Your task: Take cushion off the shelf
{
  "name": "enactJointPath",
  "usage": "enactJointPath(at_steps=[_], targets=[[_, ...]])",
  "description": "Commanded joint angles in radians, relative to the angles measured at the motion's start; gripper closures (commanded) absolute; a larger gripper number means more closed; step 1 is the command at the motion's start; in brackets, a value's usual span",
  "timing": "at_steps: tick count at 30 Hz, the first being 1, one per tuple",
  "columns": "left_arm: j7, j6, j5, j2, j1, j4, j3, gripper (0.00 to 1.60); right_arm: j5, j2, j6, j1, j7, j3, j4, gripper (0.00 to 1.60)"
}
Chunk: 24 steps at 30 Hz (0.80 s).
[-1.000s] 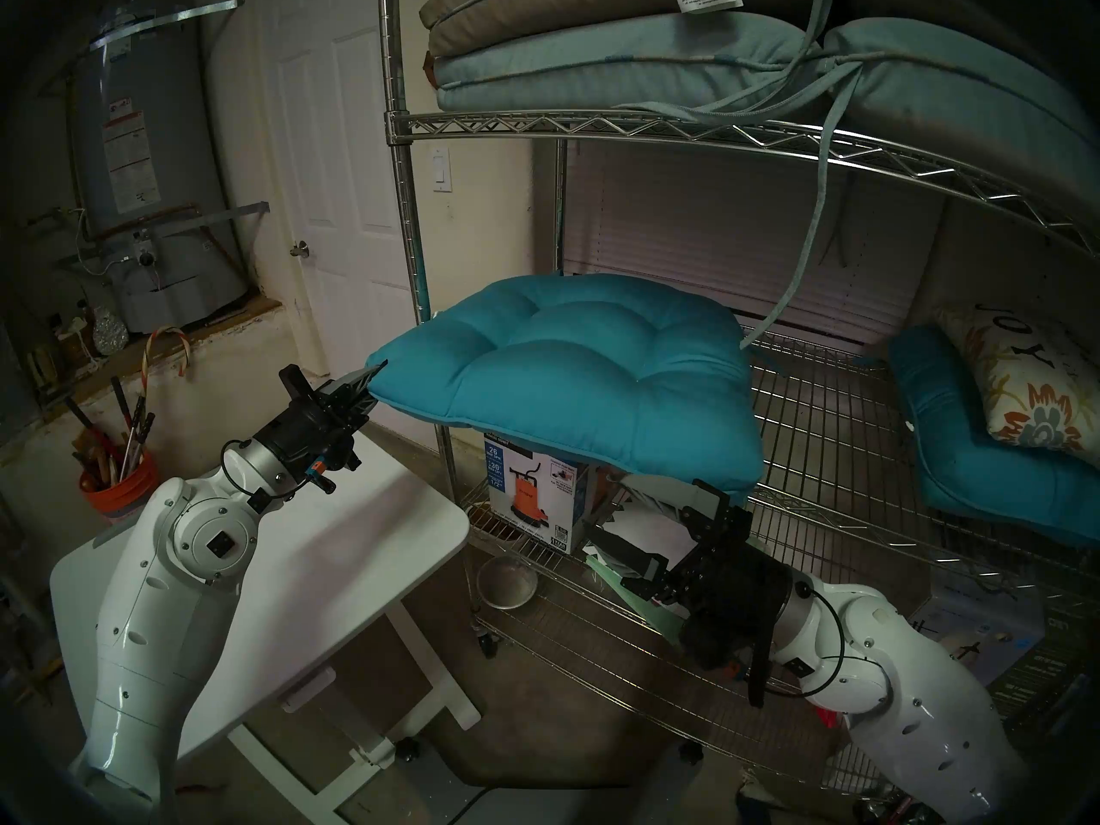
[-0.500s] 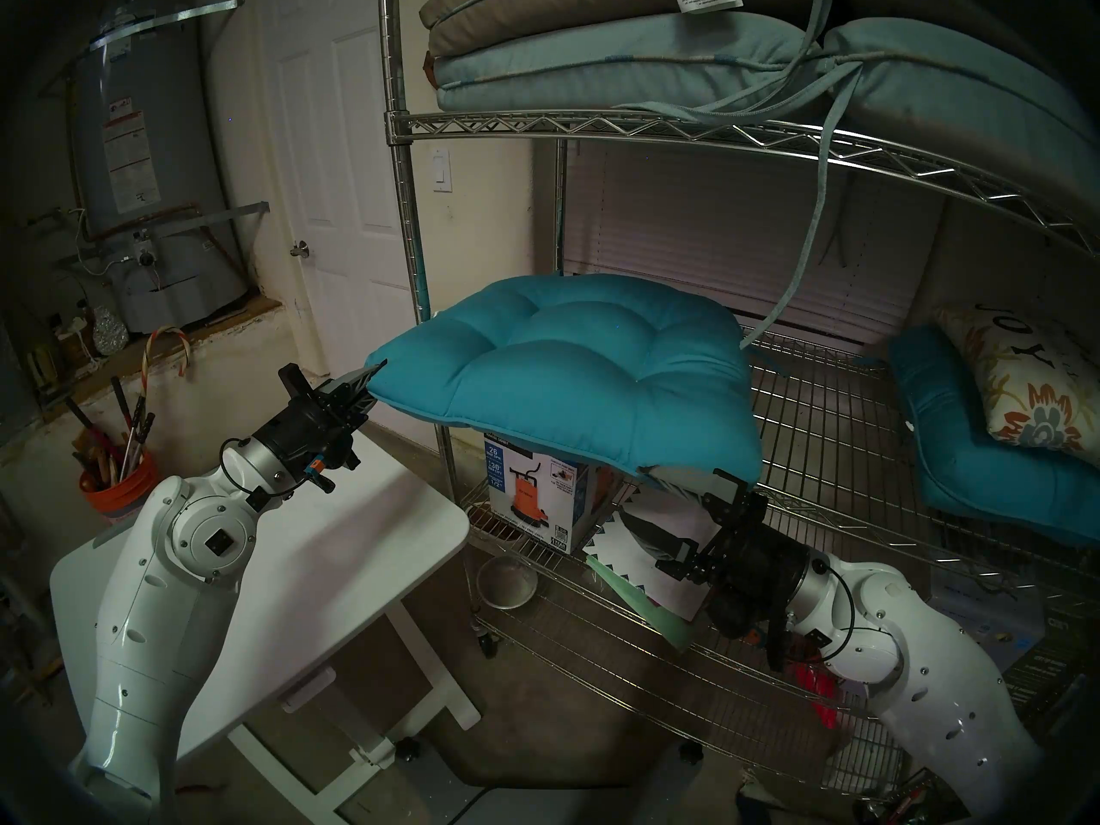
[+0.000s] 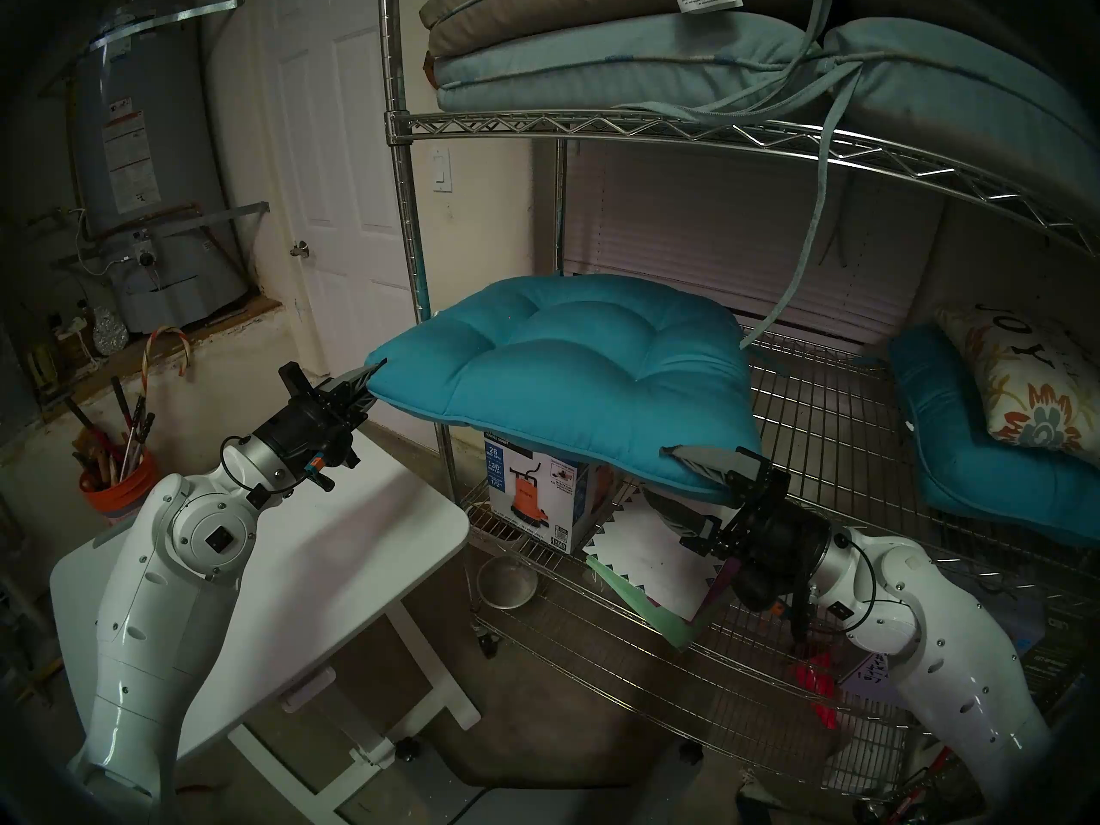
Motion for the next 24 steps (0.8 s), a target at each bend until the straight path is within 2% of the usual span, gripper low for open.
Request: enactJointPath(at_steps=[1,8,24], targets=[[0.014,0.006,-0.008,-0.002,-0.030,-0.005,-0.016,1.60,0.029,0.026,-0.007,-0.021,-0.012,0.058,-0.043,0.00],[0.013,0.006,-0.008,-0.004,-0.037,0.000,-0.012,1.60,0.031,0.030,-0.023,-0.029,-0.013,0.073,-0.034,0.00],[0.003,0.016,-0.013,-0.012,-0.037,-0.005,-0.017,1.60,0.027,0.010,-0.057,0.117,0.016,0.003,0.052,0.00]])
